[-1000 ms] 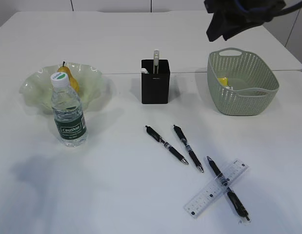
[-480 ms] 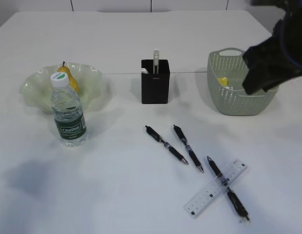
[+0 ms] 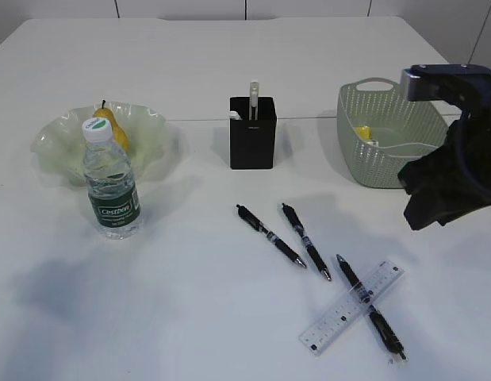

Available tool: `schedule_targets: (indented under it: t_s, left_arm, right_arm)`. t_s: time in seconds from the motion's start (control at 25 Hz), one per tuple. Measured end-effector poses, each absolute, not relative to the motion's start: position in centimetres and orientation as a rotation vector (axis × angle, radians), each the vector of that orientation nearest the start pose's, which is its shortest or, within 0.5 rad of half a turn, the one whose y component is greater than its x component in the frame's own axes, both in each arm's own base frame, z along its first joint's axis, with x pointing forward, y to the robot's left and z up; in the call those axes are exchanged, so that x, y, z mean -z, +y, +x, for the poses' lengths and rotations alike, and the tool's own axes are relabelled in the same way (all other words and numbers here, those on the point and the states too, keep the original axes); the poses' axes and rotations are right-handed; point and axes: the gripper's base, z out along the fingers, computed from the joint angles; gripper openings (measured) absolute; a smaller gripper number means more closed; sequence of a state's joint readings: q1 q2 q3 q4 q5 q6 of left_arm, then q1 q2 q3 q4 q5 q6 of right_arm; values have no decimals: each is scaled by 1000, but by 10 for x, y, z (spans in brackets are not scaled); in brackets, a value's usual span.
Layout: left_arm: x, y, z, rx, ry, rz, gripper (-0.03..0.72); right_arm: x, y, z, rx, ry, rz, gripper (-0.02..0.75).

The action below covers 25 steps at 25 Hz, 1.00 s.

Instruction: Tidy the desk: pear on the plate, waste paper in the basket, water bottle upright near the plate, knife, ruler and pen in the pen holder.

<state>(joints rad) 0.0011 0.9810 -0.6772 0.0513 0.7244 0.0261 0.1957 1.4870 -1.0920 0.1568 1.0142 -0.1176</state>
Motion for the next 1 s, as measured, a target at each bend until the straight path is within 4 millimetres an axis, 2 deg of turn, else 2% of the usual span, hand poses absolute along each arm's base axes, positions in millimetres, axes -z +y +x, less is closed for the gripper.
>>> schedule_targets:
  t_s: [0.4,0.8,1.0]
  left_arm:
    - [-272,-1,177,13,2525,17,394]
    - [-273,-4,177,74,2523,-18,394]
    - [-273,-4,177,74,2523,-18,394]
  right_arm:
    - [-254,69,283,-257,2901,-104,274]
    - [-227,72,302,-346,2847,799,274]
    - [-212,73,307,-332,2837,1018,274]
